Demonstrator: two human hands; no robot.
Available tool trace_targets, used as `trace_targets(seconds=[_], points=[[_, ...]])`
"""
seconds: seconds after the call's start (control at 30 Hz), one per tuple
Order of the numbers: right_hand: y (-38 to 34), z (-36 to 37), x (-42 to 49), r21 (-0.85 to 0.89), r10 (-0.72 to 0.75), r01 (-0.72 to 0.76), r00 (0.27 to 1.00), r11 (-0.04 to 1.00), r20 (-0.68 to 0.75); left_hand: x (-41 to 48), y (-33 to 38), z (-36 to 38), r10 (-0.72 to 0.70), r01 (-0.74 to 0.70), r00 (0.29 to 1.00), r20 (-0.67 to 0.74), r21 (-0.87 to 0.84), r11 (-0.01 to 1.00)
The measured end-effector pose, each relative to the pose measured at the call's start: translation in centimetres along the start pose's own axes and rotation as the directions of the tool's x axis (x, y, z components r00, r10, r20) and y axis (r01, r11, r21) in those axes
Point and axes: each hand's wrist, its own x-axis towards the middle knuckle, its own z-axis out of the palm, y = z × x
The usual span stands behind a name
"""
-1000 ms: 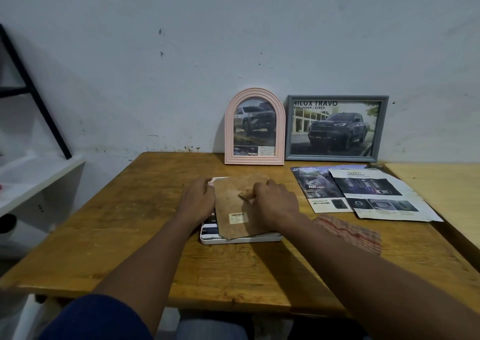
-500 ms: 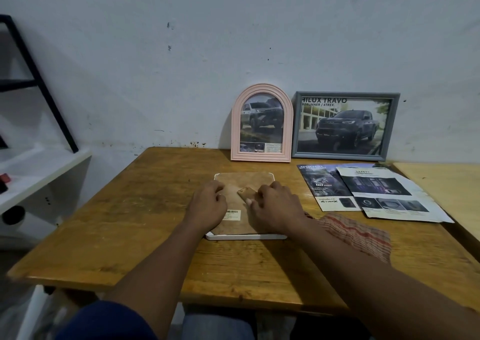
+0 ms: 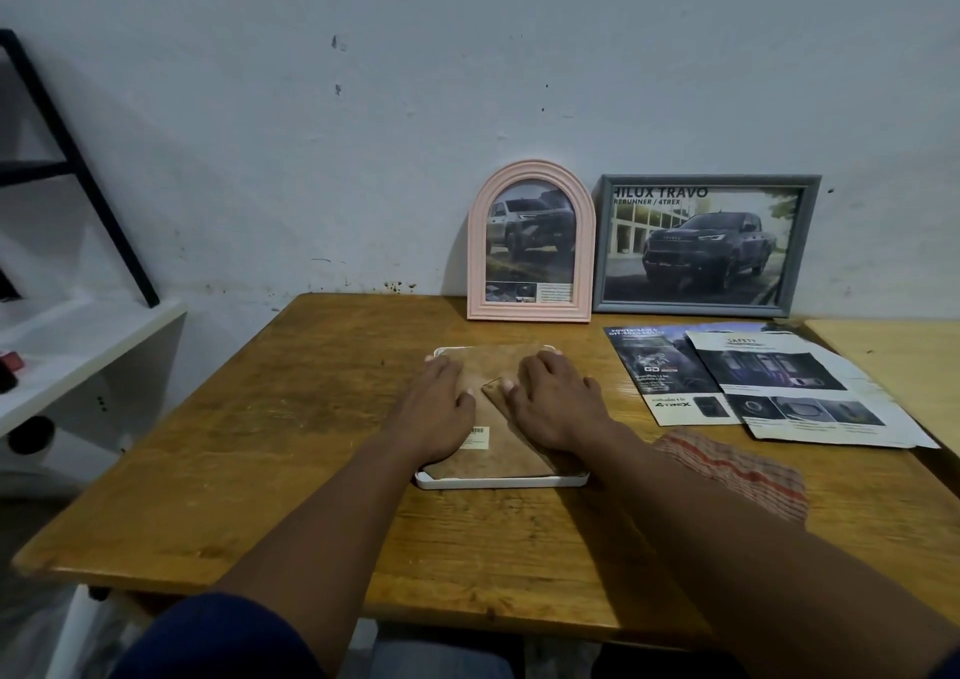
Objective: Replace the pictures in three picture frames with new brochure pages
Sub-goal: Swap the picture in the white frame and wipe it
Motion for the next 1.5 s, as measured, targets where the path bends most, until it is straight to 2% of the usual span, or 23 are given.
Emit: trace_targets(seconds=[0.23, 0.47, 0.53, 0.63, 0.93, 1.0, 1.13, 1.23, 1.37, 1.5], points=[[-0.7, 0.3, 0.2, -0.110, 0.007, -0.018, 0.995, 0.994, -0.102, 0.1, -0.2, 0.1, 0.018, -0.018, 1.000, -0.001, 0.019, 1.000], [-0.3, -0.6, 1.3, -0.021, 0.051, -0.056, 0.980, 0.998, -0.192, -0.1, -0.2, 0.2, -0.010, 0.001, 0.997, -0.077, -0.117, 0.993], [-0.1, 0.1, 1.1, -0.043, 0.053, -0.064, 0.975, 0.997, -0.215, -0.1, -0.2, 0.3, -0.004, -0.007, 0.996, -0.093, -0.116, 0.993], [-0.1, 1.0, 0.9, -0.089, 0.053, -0.070, 0.982, 0.994, -0.179, -0.1, -0.2, 0.3, 0.005, -0.011, 0.997, -0.074, -0.080, 0.997], [0.4, 1.3, 1.5, -0.047, 0.055, -0.059, 0.994, 0.997, -0.090, -0.1, 0.0, 0.2, 0.008, -0.008, 1.000, 0.016, 0.013, 1.000], [0.3, 1.3, 1.2, -0.035, 0.069, -0.074, 0.990, 0.997, -0.123, -0.2, 0.2, 0.1, 0.005, -0.006, 1.000, 0.023, 0.044, 0.999], [0.1, 1.1, -0.1, -0.116, 0.054, -0.093, 0.952, 0.989, -0.301, -0.4, 0.3, 0.1, 0.001, -0.004, 0.999, 0.035, 0.086, 0.996], [0.0, 1.3, -0.7, -0.114, 0.032, -0.074, 0.943, 0.991, -0.333, -0.3, 0.3, 0.1, 0.003, -0.007, 0.999, 0.039, 0.114, 0.993], [-0.5, 1.2, -0.5, -0.156, 0.071, -0.136, 0.929, 0.978, -0.363, -0.3, 0.5, 0.0, -0.005, -0.003, 0.999, 0.052, 0.148, 0.989], [-0.2, 0.8, -0.7, -0.045, 0.215, -0.244, 0.914, 0.969, -0.345, -0.4, 0.6, -0.1, -0.009, 0.004, 0.999, 0.038, 0.140, 0.990]])
